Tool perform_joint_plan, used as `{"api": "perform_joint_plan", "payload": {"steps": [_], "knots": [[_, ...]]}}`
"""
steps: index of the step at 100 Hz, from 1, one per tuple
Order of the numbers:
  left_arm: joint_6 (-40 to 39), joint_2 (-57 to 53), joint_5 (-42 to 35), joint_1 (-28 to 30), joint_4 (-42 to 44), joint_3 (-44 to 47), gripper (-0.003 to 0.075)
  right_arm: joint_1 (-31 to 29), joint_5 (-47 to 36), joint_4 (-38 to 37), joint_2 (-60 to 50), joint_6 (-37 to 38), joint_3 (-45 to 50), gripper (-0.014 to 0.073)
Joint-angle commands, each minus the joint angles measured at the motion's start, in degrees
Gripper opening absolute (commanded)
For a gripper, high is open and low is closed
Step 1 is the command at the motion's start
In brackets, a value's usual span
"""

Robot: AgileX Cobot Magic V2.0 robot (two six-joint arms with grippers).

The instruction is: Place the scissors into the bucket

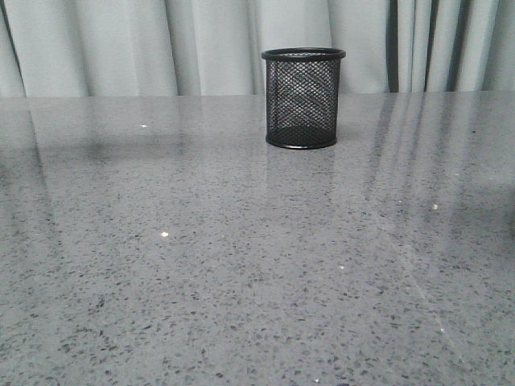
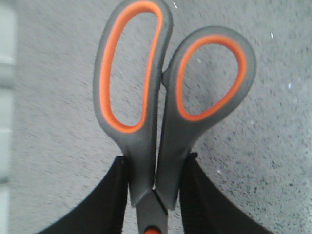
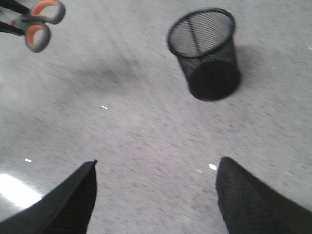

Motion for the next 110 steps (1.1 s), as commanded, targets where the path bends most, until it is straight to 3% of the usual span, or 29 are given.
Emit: {"api": "perform_joint_plan", "payload": {"steps": [1,21,37,67,110], "knots": [[-1.4,-4.05,1.77,-2.22,-3.42,-3.53,-0.0002,0.12,-3.16,8.66,-0.03,-3.81,-2.02,0.0466],[-3.47,-5.11,1.04,-10.76,-3.42,-7.13,-0.0002,0.12,-3.29,21.83,-0.03,-11.17,-2.02,0.0466],[-6.27,-5.11,-2.22,-18.9,-3.31,-9.35,-0.0002,0.12,-3.0,27.38,-0.03,-14.38,-2.02,0.0466],[-11.22,-5.11,-8.81,-30.81,0.53,-10.2,-0.0002,0.12,-3.0,31.15,-0.03,-15.49,-2.02,0.0466],[-11.81,-5.11,-11.2,-37.62,0.53,-10.2,-0.0002,0.12,-4.27,32.57,-0.03,-15.49,-2.02,0.0466]]}}
